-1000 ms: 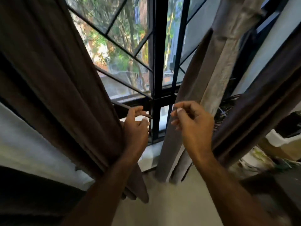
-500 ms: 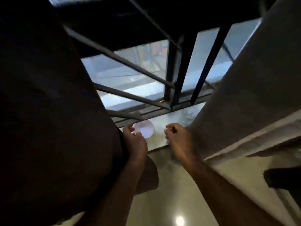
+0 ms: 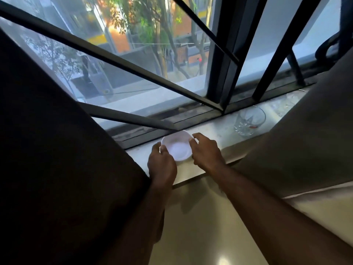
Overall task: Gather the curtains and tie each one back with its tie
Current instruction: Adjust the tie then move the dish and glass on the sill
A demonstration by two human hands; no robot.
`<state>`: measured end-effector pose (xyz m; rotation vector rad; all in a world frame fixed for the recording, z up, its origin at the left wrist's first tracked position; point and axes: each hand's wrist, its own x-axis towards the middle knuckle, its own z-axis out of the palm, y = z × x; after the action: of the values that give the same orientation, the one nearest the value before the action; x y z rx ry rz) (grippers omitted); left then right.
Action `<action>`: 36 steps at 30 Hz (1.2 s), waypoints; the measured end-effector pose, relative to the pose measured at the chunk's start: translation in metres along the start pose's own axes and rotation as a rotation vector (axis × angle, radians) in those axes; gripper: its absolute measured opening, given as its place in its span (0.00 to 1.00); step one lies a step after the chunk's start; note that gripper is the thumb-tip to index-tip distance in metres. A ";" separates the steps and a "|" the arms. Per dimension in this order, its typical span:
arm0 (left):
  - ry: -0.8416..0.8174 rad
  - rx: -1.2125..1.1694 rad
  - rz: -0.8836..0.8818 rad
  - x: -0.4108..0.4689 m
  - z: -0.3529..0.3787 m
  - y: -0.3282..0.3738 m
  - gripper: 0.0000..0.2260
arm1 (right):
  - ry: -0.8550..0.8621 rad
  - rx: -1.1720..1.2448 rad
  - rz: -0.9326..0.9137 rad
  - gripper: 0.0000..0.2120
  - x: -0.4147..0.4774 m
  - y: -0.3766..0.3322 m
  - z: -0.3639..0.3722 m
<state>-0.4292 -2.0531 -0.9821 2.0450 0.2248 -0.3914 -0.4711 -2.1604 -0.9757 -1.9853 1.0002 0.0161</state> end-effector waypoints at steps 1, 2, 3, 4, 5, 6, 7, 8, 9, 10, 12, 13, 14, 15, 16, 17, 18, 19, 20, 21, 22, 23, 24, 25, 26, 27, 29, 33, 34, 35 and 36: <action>-0.003 0.013 0.016 0.002 0.000 0.001 0.17 | 0.011 -0.019 -0.005 0.17 0.002 0.001 0.001; -0.005 0.027 0.025 0.004 0.001 0.001 0.15 | 0.022 -0.032 -0.010 0.16 0.003 0.003 0.002; -0.004 0.042 0.037 0.004 0.001 0.001 0.13 | 0.029 -0.041 -0.009 0.16 0.002 0.004 0.001; -0.008 0.059 0.045 0.001 0.000 0.003 0.11 | 0.036 -0.047 -0.017 0.16 -0.001 0.005 -0.001; -0.022 0.069 0.047 -0.004 -0.001 0.005 0.09 | 0.039 -0.054 -0.019 0.15 -0.006 0.007 -0.005; -0.043 0.073 0.035 -0.012 -0.003 0.008 0.09 | 0.044 -0.064 -0.023 0.15 -0.013 0.010 -0.011; -0.062 0.074 0.018 -0.021 -0.005 0.013 0.08 | 0.046 -0.082 -0.023 0.14 -0.021 0.012 -0.019; -0.078 0.075 0.009 -0.032 -0.008 0.018 0.08 | 0.053 -0.105 -0.029 0.13 -0.032 0.013 -0.029; -0.095 0.088 0.013 -0.044 -0.010 0.024 0.09 | 0.060 -0.124 -0.027 0.10 -0.045 0.014 -0.041; -0.108 0.095 0.025 -0.056 -0.013 0.030 0.09 | 0.076 -0.126 -0.032 0.08 -0.058 0.013 -0.053; -0.133 0.088 0.053 -0.086 -0.019 0.047 0.09 | 0.128 -0.085 -0.021 0.08 -0.087 0.009 -0.081; -0.135 0.077 0.069 -0.103 -0.022 0.060 0.09 | 0.154 -0.061 -0.005 0.09 -0.103 0.004 -0.097; -0.129 0.061 0.088 -0.119 -0.027 0.072 0.08 | 0.173 -0.048 0.000 0.10 -0.117 -0.002 -0.110; -0.124 0.047 0.126 -0.137 -0.033 0.087 0.07 | 0.204 -0.035 0.001 0.10 -0.132 -0.009 -0.128; -0.124 0.028 0.167 -0.157 -0.039 0.104 0.06 | 0.249 -0.028 -0.008 0.10 -0.149 -0.017 -0.147; -0.129 0.005 0.206 -0.175 -0.046 0.118 0.06 | 0.292 -0.021 -0.012 0.10 -0.164 -0.026 -0.164; -0.147 -0.023 0.252 -0.197 -0.053 0.136 0.05 | 0.343 -0.002 -0.004 0.09 -0.184 -0.034 -0.188; -0.172 -0.053 0.297 -0.217 -0.059 0.152 0.05 | 0.387 0.035 0.001 0.09 -0.205 -0.041 -0.211; -0.190 -0.078 0.351 -0.236 -0.066 0.167 0.06 | 0.424 0.086 0.000 0.09 -0.224 -0.047 -0.231; -0.223 -0.102 0.409 -0.257 -0.070 0.184 0.07 | 0.473 0.140 0.000 0.09 -0.245 -0.052 -0.254; -0.269 -0.117 0.447 -0.276 -0.074 0.199 0.07 | 0.522 0.184 -0.001 0.10 -0.266 -0.056 -0.277; -0.328 -0.149 0.478 -0.297 -0.075 0.216 0.06 | 0.577 0.219 -0.006 0.11 -0.285 -0.059 -0.301; -0.392 -0.176 0.508 -0.317 -0.073 0.232 0.04 | 0.630 0.247 -0.012 0.12 -0.301 -0.060 -0.323; -0.441 -0.188 0.564 -0.334 -0.071 0.245 0.03 | 0.675 0.274 -0.010 0.13 -0.314 -0.059 -0.343; -0.485 -0.184 0.647 -0.357 -0.065 0.262 0.04 | 0.732 0.296 0.001 0.12 -0.330 -0.055 -0.368; -0.528 -0.184 0.724 -0.379 -0.058 0.277 0.04 | 0.787 0.312 0.016 0.11 -0.345 -0.049 -0.392; -0.627 -0.207 0.809 -0.423 -0.036 0.306 0.04 | 0.888 0.325 0.049 0.11 -0.374 -0.033 -0.441; -0.863 -0.117 0.903 -0.502 0.039 0.342 0.06 | 1.066 0.328 0.152 0.13 -0.409 0.021 -0.528; -0.902 -0.086 0.944 -0.522 0.062 0.348 0.05 | 1.106 0.334 0.173 0.13 -0.414 0.040 -0.548; -0.926 -0.044 0.975 -0.538 0.085 0.351 0.05 | 1.138 0.349 0.196 0.12 -0.415 0.059 -0.565; -0.949 0.000 0.986 -0.556 0.115 0.354 0.05 | 1.170 0.364 0.224 0.12 -0.413 0.083 -0.585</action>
<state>-0.8544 -2.3226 -0.5408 1.5143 -1.2867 -0.6484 -1.0067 -2.3376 -0.5270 -1.4411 1.7618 -1.2245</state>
